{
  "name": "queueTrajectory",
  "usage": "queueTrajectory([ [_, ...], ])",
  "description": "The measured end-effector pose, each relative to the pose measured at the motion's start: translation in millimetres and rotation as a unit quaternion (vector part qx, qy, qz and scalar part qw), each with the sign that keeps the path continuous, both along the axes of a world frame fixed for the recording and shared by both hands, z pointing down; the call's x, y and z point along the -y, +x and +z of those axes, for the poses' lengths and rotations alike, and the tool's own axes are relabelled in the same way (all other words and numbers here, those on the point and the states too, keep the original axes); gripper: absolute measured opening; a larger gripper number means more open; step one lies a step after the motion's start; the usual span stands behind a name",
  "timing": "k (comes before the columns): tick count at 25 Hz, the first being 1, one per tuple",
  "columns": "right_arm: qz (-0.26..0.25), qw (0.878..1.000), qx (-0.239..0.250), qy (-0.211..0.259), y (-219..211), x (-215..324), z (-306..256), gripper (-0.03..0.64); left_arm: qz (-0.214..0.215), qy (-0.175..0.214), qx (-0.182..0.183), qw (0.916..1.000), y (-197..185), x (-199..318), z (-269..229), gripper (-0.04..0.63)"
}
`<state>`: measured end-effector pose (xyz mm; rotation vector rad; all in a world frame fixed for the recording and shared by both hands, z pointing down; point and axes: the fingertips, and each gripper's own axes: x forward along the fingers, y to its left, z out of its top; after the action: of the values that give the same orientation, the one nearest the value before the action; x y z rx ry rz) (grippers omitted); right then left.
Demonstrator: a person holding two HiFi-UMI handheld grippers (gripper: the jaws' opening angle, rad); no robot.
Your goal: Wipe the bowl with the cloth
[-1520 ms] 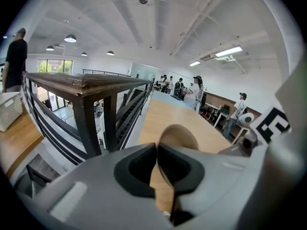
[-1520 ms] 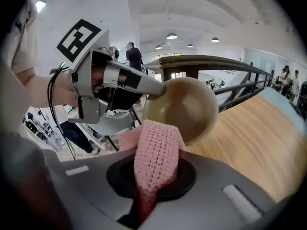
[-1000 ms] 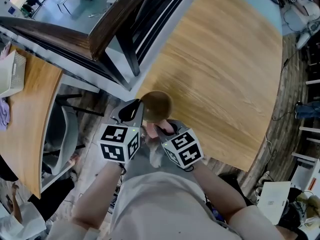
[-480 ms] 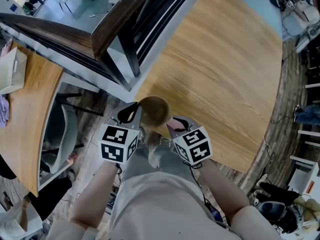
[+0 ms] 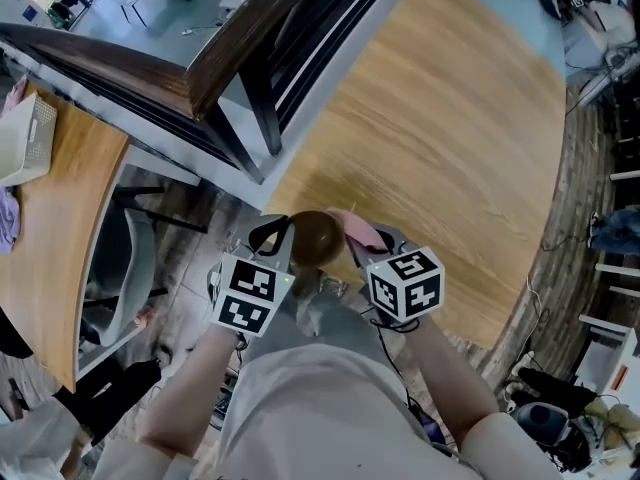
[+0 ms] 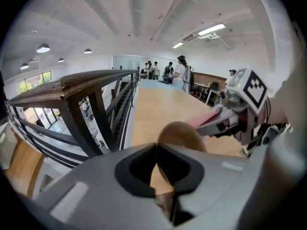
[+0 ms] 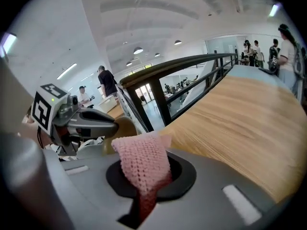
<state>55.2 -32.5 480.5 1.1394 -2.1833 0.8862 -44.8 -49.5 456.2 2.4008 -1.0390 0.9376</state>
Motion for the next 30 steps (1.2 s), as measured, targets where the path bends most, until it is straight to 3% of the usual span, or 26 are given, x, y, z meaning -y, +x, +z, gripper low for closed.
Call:
queueTrajectory([
  [5, 0.004, 1.000, 0.020, 0.011, -8, 2, -15, 0.015, 0.026, 0.008, 0.039, 0.9989, 6, -11, 7, 0.012],
  [14, 0.000, 0.999, 0.044, 0.020, -21, 12, -29, 0.015, 0.064, 0.008, 0.058, 0.9962, 30, -15, 18, 0.012],
  [19, -0.018, 0.998, 0.052, 0.032, -38, 11, -45, 0.015, 0.066, -0.005, 0.045, 0.9968, 41, -15, 21, 0.012],
  [23, -0.003, 0.997, 0.064, 0.041, -34, 14, -48, 0.015, 0.034, -0.046, 0.016, 0.9982, 42, -8, 33, 0.014],
  [27, 0.068, 0.992, 0.098, 0.048, -9, 22, -48, 0.015, -0.045, -0.119, -0.037, 0.9912, 32, 3, 48, 0.018],
  [30, 0.109, 0.987, 0.102, 0.053, 12, 27, -47, 0.015, -0.059, -0.136, -0.052, 0.9876, 32, 10, 54, 0.018],
])
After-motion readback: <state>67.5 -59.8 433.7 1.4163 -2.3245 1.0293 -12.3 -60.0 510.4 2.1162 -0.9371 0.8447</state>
